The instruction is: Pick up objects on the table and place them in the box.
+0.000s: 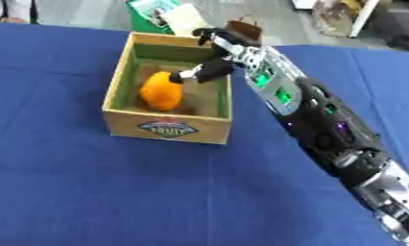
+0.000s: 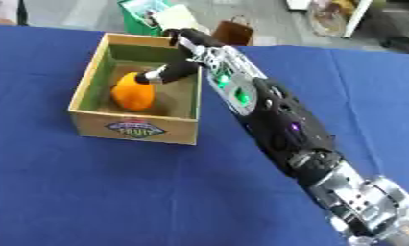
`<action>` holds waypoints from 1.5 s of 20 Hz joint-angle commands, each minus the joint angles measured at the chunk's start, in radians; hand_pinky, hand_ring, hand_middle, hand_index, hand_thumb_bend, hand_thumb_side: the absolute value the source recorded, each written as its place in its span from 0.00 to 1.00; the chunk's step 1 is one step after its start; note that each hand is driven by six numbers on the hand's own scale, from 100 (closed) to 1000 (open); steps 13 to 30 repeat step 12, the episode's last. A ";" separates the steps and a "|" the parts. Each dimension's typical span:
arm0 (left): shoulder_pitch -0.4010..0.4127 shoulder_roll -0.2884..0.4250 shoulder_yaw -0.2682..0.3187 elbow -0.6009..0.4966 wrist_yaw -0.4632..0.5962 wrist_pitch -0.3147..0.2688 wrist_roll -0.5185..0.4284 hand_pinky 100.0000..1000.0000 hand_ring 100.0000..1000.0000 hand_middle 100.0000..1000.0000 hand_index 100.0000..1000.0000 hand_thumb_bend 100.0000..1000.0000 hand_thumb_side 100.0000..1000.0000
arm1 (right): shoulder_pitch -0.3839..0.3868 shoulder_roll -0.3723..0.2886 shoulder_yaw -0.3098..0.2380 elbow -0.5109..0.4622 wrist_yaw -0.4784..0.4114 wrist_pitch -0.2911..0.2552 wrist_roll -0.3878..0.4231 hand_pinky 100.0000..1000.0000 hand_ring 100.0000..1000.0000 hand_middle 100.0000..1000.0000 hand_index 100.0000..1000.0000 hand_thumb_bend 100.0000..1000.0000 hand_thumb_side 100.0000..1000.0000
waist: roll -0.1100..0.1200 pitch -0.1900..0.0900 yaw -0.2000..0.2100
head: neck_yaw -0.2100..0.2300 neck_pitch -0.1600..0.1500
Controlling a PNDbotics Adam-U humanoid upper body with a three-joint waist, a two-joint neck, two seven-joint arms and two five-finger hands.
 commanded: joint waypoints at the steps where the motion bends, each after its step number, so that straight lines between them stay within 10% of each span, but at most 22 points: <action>1: -0.006 0.013 0.011 -0.022 -0.007 -0.002 0.007 0.39 0.28 0.41 0.49 0.00 0.77 | 0.014 -0.101 -0.023 -0.165 -0.065 0.027 -0.033 0.91 1.00 0.83 1.00 0.64 0.68 | 0.003 -0.017 -0.006 | 0.013 -0.007; 10: -0.008 0.016 0.020 -0.022 -0.014 -0.004 0.017 0.39 0.28 0.41 0.49 0.00 0.77 | 0.275 -0.323 -0.149 -0.725 -0.291 0.182 -0.216 0.89 0.97 0.77 0.89 0.37 0.84 | 0.001 -0.012 -0.034 | 0.049 -0.016; 12: -0.009 0.016 0.021 -0.022 -0.014 -0.006 0.018 0.39 0.28 0.41 0.49 0.00 0.77 | 0.336 -0.330 -0.176 -0.745 -0.335 0.154 -0.280 0.88 0.96 0.75 0.87 0.18 0.93 | 0.004 -0.010 -0.036 | 0.055 -0.020; 30: -0.009 0.016 0.021 -0.022 -0.014 -0.006 0.018 0.39 0.28 0.41 0.49 0.00 0.77 | 0.336 -0.330 -0.176 -0.745 -0.335 0.154 -0.280 0.88 0.96 0.75 0.87 0.18 0.93 | 0.004 -0.010 -0.036 | 0.055 -0.020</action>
